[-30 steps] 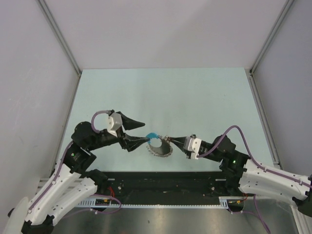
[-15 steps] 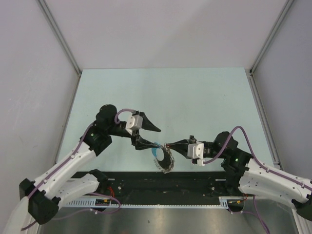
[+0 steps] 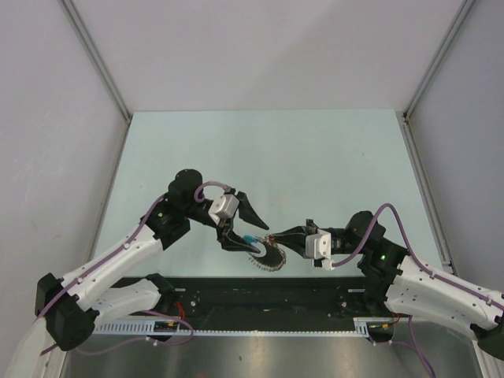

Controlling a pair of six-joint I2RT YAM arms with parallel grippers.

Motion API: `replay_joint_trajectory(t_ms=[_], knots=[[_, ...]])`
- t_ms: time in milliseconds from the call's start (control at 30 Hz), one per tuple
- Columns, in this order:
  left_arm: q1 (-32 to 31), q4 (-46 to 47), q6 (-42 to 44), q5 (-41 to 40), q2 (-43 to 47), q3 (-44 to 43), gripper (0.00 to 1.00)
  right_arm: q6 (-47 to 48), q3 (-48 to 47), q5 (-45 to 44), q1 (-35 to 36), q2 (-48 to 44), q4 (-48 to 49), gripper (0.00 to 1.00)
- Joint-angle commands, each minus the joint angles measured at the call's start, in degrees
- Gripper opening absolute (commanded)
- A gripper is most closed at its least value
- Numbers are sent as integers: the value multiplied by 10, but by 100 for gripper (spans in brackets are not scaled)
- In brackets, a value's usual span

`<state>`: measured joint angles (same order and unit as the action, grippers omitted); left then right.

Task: Remove the keys from the keyring
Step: Remove the key from the keyring.

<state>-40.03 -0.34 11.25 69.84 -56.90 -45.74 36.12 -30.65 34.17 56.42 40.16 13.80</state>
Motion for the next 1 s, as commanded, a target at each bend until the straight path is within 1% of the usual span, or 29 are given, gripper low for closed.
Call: replay_joint_trajectory(t_ms=[0, 33, 133, 200, 300, 333, 433, 500, 533, 600, 667, 800, 867, 967], knots=[[-14, 8, -8, 44, -21, -2, 62, 13, -30, 12, -3, -9, 31, 0], [-15, -15, -4, 45, -24, -8, 59, 12, -30, 11, -3, -10, 30, 0], [-17, -36, 9, 43, -37, -17, 52, 13, -30, 12, -3, -9, 31, 0], [-18, -42, 19, 43, -43, -18, 49, 14, -30, 12, -1, -9, 31, 0], [-19, -48, 23, 42, -47, -19, 42, 14, -29, 12, -1, -10, 28, 0], [-19, -50, 24, 42, -49, -22, 35, 15, -29, 12, 0, -12, 25, 0], [-19, -63, 38, 35, -51, -28, 23, 18, -29, 2, 0, -16, 13, 0], [-19, -63, 40, 35, -48, -30, 17, 20, -29, -8, 1, -19, 6, 0], [-19, -61, 42, 34, -48, -30, 8, 21, -29, -13, 4, -20, -1, 0], [-19, -56, 44, 35, -42, -31, 1, 26, -28, -32, 11, -25, -11, 0], [-18, -35, 25, 19, -37, -30, 0, 33, -29, -72, 28, -24, -21, 0], [-18, 68, -53, 6, -36, -3, 1, 60, -29, -140, 72, -23, -48, 0], [-18, 75, -73, 8, -44, 1, 0, 67, -29, -183, 94, -22, -54, 0], [-18, 65, -75, 16, -50, 7, 0, 82, -29, -241, 118, -23, -63, 0]])
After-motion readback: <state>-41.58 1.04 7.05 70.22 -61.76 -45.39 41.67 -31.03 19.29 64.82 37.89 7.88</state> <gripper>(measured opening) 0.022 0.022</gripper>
